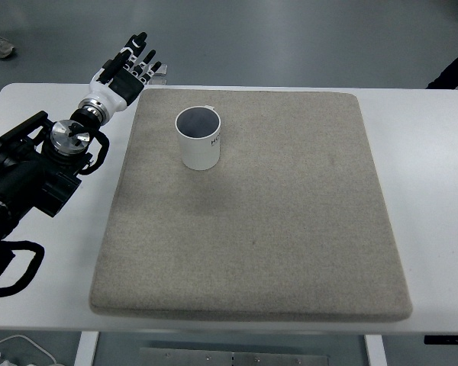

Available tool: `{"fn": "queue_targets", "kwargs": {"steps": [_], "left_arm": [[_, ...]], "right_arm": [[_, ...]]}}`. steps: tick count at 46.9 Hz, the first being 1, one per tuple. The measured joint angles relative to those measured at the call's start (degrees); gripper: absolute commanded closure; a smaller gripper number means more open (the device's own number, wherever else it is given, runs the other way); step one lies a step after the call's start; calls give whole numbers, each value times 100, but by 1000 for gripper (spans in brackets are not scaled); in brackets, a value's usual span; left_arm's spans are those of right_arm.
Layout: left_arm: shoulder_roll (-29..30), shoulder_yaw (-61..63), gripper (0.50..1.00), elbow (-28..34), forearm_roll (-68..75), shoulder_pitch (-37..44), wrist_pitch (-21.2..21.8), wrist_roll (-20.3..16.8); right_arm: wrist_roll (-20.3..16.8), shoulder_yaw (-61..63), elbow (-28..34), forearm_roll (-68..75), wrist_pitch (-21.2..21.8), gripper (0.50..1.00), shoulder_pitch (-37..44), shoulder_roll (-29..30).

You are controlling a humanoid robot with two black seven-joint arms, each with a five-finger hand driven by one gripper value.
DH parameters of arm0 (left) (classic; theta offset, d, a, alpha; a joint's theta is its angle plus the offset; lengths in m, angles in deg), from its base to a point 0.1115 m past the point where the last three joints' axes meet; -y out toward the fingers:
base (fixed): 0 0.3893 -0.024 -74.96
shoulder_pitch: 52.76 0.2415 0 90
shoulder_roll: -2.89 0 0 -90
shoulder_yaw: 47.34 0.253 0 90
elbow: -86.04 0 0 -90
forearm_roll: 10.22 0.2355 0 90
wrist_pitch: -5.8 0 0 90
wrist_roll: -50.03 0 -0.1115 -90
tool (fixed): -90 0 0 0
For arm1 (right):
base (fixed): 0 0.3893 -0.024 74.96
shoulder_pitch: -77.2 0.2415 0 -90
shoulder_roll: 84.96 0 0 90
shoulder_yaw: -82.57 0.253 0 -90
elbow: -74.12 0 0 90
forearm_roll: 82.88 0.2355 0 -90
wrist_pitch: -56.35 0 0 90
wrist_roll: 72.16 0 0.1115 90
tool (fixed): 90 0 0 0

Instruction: Flip white cup upright

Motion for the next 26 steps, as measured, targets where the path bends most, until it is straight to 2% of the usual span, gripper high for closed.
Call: {"fn": "queue_targets", "kwargs": {"steps": [26], "left_arm": [[-69, 8, 504, 30, -14, 21, -49, -7]], "right_arm": [[1, -6, 0, 1, 5, 570, 0, 0]]}}
